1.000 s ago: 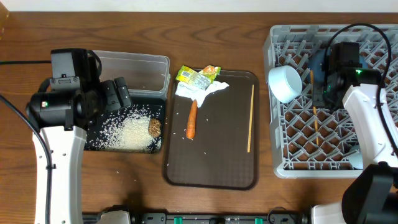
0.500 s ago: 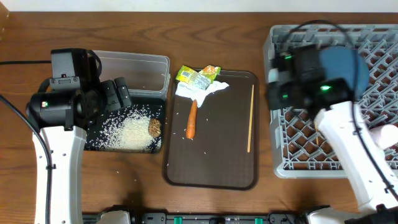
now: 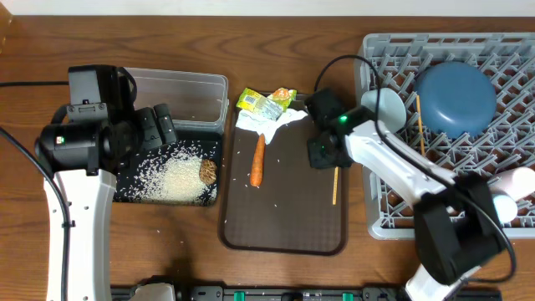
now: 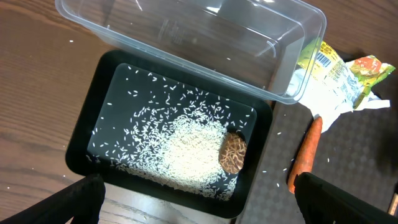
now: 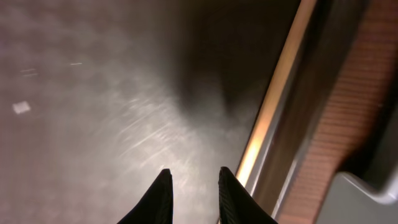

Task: Sort waste into correct bins and load items into the dishwasher rack
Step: 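Release chopstick and move right gripper back to the remaining chopstick, then grasp the second chopstick and insert it upright in the rack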

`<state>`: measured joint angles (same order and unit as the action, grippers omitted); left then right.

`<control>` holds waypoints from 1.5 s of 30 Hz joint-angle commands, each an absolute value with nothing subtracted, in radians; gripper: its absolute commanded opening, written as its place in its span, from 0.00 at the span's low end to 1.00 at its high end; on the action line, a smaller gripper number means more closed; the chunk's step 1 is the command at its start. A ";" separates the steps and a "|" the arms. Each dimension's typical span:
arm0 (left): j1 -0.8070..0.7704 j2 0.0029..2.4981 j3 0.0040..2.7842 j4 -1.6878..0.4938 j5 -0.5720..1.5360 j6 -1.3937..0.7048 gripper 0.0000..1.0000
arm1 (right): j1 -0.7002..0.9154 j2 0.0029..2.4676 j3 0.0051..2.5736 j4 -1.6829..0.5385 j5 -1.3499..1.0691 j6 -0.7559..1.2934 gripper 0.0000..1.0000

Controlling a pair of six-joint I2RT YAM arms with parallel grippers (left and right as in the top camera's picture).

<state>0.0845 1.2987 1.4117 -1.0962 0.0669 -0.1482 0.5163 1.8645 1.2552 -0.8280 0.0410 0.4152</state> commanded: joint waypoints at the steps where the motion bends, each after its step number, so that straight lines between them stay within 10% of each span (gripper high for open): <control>1: 0.089 1.294 1.411 -1.099 0.051 -0.131 0.98 | 0.510 1.904 1.253 -0.824 0.102 0.479 0.19; 16: 0.089 1.293 1.411 -1.099 0.051 -0.131 0.98 | 0.485 1.977 1.248 -0.848 0.149 0.524 0.21; 26: 0.089 1.294 1.411 -1.098 0.051 -0.131 0.98 | 0.486 2.006 1.262 -0.820 0.025 0.421 0.01; 45: 0.089 1.293 1.411 -1.099 0.051 -0.131 0.98 | 0.317 1.437 1.362 -0.858 0.189 0.228 0.01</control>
<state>0.0841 1.2987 1.4117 -1.0962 0.0673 -0.1482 0.4011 1.4628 1.3609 -0.8410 0.0967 0.2863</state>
